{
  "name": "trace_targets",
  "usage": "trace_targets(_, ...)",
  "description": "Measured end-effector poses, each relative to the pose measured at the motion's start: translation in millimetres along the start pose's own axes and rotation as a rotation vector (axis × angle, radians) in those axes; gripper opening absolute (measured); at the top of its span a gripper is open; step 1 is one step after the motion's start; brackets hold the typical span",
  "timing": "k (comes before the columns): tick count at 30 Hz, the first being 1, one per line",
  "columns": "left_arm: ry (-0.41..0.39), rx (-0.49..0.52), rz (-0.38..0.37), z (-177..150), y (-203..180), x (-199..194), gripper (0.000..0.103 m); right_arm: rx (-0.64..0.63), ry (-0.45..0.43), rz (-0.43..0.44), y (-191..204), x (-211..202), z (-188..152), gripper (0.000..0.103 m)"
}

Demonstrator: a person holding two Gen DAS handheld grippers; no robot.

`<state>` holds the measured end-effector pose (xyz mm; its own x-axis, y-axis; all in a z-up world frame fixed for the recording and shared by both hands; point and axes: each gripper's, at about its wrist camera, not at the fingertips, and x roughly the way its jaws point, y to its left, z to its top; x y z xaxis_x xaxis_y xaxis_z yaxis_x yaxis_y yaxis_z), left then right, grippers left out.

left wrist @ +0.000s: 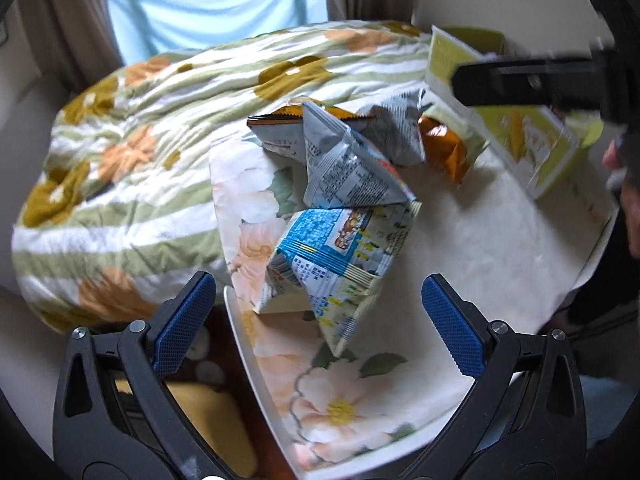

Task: Organize snacks
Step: 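Move both tools back over the snack pile on the tray, then grasp the blue-white bag with the left tool while the right tool grasps the noodle-picture bag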

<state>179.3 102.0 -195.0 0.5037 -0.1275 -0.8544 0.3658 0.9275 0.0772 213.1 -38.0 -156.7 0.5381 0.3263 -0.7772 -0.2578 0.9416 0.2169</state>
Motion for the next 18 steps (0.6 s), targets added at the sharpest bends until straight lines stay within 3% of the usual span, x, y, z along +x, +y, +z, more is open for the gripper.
trace_targets(4,0.003,0.049,0.031,2,-9,22,0.102,-0.056,0.039,0.008,6,23,1,0.100)
trace_targets(12,0.028,0.030,-0.002,14,-9,53,0.102,-0.120,0.100,0.069,1,62,14,0.100)
trace_targets(18,0.022,0.033,-0.042,17,-7,63,0.102,-0.182,0.152,0.190,2,84,25,0.100)
